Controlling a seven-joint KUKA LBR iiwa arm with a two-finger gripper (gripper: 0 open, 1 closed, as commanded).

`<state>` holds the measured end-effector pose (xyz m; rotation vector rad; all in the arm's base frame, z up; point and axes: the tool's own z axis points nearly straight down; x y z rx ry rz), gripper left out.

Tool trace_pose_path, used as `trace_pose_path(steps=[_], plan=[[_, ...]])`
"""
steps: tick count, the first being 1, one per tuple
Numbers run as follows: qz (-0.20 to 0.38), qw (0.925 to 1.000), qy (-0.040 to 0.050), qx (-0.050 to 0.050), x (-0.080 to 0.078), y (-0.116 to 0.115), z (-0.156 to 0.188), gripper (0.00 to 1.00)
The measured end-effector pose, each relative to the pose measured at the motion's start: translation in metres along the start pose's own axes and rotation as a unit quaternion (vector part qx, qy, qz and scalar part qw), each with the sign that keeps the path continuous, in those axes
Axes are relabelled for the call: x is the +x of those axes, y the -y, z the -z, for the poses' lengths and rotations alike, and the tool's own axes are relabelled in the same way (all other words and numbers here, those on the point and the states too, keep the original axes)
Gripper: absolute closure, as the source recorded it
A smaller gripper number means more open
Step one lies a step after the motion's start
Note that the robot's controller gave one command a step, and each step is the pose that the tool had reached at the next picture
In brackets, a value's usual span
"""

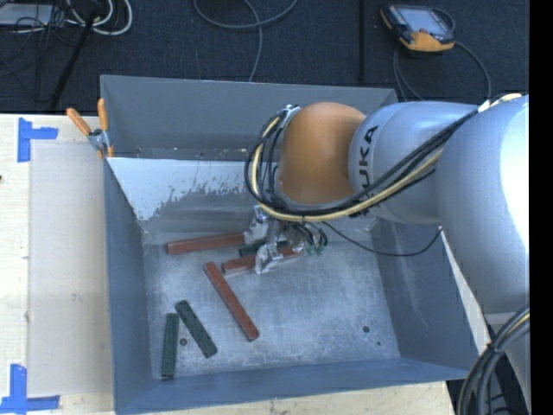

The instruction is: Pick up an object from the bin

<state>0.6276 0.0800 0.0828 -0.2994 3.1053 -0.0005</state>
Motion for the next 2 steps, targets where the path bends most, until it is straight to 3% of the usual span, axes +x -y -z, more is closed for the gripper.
trace_pose_path(steps=[2], plan=[[0.000,1.0000,-0.0011,0.000,0.0008,0.0001,0.0011,1.00]])
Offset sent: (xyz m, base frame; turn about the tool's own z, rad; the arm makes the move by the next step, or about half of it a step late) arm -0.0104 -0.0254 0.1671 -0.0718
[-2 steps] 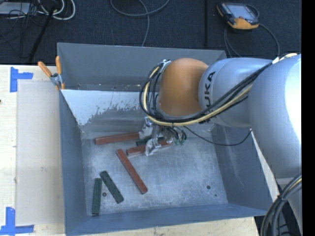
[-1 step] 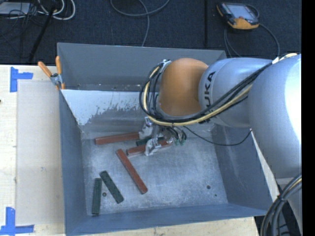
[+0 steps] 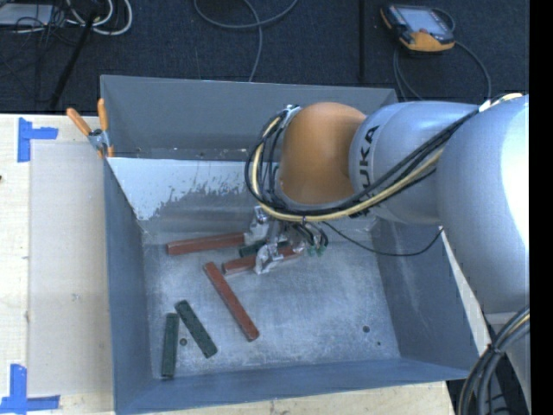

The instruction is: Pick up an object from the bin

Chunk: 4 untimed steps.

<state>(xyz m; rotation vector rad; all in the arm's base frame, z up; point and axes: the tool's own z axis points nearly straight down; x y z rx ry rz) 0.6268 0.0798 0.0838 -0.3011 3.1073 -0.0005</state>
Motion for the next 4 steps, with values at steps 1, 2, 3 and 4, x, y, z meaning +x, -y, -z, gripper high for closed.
trace_pose_path(steps=[1,2,3,4], plan=[[0.105,0.9945,-0.0084,-0.002,0.015,-0.011,0.031,1.00],[0.082,0.9966,-0.0098,-0.002,0.033,-0.011,0.108,1.00],[0.082,0.9966,-0.0098,-0.002,0.033,-0.011,0.108,1.00],[0.172,0.9850,-0.0132,-0.004,0.031,-0.009,0.135,1.00]])
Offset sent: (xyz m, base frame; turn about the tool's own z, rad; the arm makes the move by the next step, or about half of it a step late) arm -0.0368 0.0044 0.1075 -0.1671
